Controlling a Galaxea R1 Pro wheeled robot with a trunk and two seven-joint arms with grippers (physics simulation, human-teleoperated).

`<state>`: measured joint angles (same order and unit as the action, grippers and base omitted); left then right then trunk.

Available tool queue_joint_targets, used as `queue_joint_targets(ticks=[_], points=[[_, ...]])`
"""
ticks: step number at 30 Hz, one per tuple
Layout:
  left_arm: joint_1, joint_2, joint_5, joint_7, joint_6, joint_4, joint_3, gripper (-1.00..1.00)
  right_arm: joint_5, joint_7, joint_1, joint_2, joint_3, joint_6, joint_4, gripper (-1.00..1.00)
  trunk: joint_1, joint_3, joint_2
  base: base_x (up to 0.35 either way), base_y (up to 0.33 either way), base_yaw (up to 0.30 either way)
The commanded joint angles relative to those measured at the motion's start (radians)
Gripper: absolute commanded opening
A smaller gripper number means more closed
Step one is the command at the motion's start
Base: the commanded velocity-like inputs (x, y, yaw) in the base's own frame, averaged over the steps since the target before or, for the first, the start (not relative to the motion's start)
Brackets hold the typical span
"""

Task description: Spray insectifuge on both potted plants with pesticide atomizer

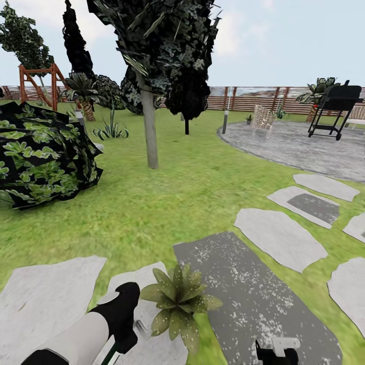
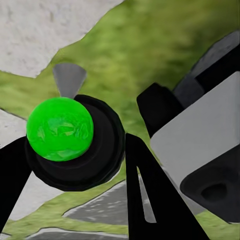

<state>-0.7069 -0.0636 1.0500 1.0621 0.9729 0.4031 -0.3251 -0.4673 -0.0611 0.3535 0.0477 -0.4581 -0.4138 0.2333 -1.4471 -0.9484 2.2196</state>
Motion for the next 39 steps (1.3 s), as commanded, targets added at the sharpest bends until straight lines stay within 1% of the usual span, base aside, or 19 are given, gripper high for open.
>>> queue_joint_targets(ticks=[1, 7, 11, 14, 21, 22, 23, 24, 25, 26, 27, 30, 33, 35, 37, 39], points=[[0.0, 0.0, 0.008, 0.01, 0.004, 0.003, -0.003, -1.0, -0.011, -0.005, 0.001, 0.0, -0.005, -0.004, -0.002, 1.0, 0.0, -0.001, 0.0, -0.052, 0.066, 0.0], [0.0, -0.004, 0.007, 0.01, 0.004, 0.003, -0.005, -1.0, -0.011, -0.005, 0.001, 0.0, -0.005, -0.004, -0.001, 1.0, 0.0, -0.001, 0.0, -0.012, 0.012, 0.0], [0.0, -0.008, 0.008, 0.01, 0.004, 0.004, -0.005, -1.0, -0.011, -0.005, 0.001, 0.0, -0.005, -0.004, -0.001, 1.0, 0.0, -0.001, 0.0, 0.0, -0.204, 0.0], [0.0, -0.006, 0.008, 0.01, 0.004, 0.004, -0.005, -1.0, -0.01, -0.005, 0.001, 0.0, -0.005, -0.003, -0.002, 1.0, 0.0, -0.001, 0.0, 0.0, -0.223, 0.0], [0.0, -0.003, 0.008, 0.01, 0.004, 0.007, 0.001, -1.0, -0.011, -0.005, 0.001, 0.0, -0.005, -0.004, -0.002, 1.0, 0.0, -0.001, 0.0, 0.0, -0.023, 0.0], [0.0, -0.003, 0.007, 0.01, 0.004, 0.008, 0.006, -1.0, -0.011, -0.005, 0.001, 0.0, -0.005, -0.004, -0.002, 1.0, 0.0, -0.001, 0.0, 0.0, 0.0, 0.0], [0.0, -0.003, 0.007, 0.01, 0.003, 0.01, 0.026, -1.0, -0.011, -0.004, 0.001, 0.0, -0.005, -0.004, -0.002, 1.0, 0.0, -0.001, 0.0, 0.0, 0.0, 0.0], [0.0, -0.002, 0.008, 0.01, 0.001, 0.019, 0.06, -1.0, -0.011, -0.004, 0.001, 0.0, -0.005, -0.003, -0.002, 1.0, 0.0, -0.001, 0.0, 0.0, 0.0, 0.0], [0.0, -0.002, 0.008, 0.01, -0.003, 0.04, 0.113, -1.0, -0.011, -0.005, 0.001, 0.0, -0.005, -0.003, -0.002, 1.0, 0.0, -0.001, 0.0, 0.0, 0.0, 0.0], [0.0, -0.002, 0.009, 0.009, -0.005, 0.05, 0.141, -1.0, -0.011, -0.004, 0.001, 0.0, -0.005, -0.003, -0.002, 1.0, 0.0, -0.001, 0.0, 0.0, 0.0, 0.0], [0.0, -0.002, 0.01, 0.008, -0.005, 0.052, 0.152, -1.0, -0.011, -0.004, 0.001, 0.0, -0.005, -0.003, -0.002, 1.0, 0.0, -0.001, 0.0, 0.0, 0.0, 0.0], [0.006, -0.001, 0.025, 0.001, -0.009, 0.044, 0.168, -1.0, -0.011, -0.004, 0.001, 0.0, -0.005, -0.004, -0.002, 1.0, 0.0, -0.001, 0.0, 0.0, 0.0, 0.0], [0.018, -0.001, 0.029, -0.051, -0.009, 0.039, 0.167, -1.0, -0.011, -0.005, 0.001, 0.0, -0.005, -0.003, -0.002, 1.0, 0.0, -0.001, 0.0, 0.0, 0.0, 0.0], [0.02, -0.002, 0.029, -0.101, -0.009, 0.039, 0.165, -1.0, -0.011, -0.005, 0.001, 0.0, -0.005, -0.004, -0.002, 1.0, 0.0, -0.001, 0.0, 0.0, 0.0, 0.0], [0.021, -0.002, 0.029, -0.12, -0.008, 0.039, 0.165, -1.0, -0.011, -0.005, 0.001, 0.0, -0.005, -0.003, -0.002, 1.0, 0.0, -0.001, 0.0, 0.0, 0.0, 0.0], [0.021, -0.001, 0.028, -0.124, -0.009, 0.039, 0.167, -1.0, -0.011, -0.004, 0.001, 0.0, -0.005, -0.003, -0.002, 1.0, 0.0, -0.001, 0.0, 0.0, 0.0, 0.0]])
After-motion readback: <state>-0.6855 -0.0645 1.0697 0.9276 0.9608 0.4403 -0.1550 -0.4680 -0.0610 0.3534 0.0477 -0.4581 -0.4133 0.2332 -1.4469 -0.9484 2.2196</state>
